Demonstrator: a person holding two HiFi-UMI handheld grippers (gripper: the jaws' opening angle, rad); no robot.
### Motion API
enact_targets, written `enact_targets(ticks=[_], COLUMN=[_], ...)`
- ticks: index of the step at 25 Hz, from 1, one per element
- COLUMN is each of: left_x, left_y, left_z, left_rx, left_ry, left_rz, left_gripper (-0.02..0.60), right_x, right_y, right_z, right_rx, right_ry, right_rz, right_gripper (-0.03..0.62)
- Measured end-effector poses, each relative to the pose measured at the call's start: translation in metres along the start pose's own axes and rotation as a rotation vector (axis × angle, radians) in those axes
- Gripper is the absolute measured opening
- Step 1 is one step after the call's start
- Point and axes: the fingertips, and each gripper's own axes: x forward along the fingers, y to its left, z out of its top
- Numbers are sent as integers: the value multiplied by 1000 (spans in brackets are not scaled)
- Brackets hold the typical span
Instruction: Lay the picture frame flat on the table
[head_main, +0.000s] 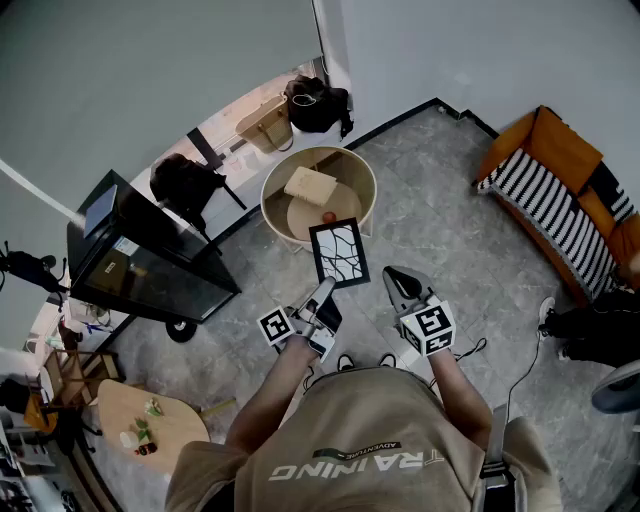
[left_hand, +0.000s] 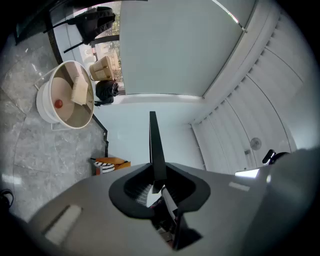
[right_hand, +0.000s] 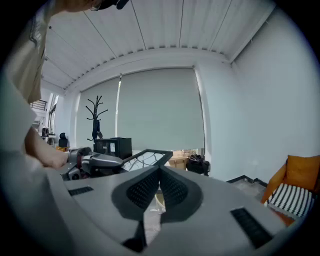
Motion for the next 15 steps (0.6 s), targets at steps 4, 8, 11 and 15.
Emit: enact_targets(ticks=[4, 8, 11, 15], left_x=[-7, -15, -16, -14], left_y=[9, 18, 23, 30], left_z=[6, 14, 22, 33], left_rx=[-4, -6, -4, -15], left_ry=[2, -2, -2, 12], left_rz=[17, 31, 30, 30], left_gripper=[72, 72, 72, 72], right_x=[5, 8, 13, 23], right_y=[3, 3, 1, 1], right_z=[-6, -7, -8, -8], right_rx=[15, 10, 17, 30], right_ry=[18, 24, 23, 9], right_rz=[3, -3, -8, -18], right_gripper=[8, 8, 8, 8])
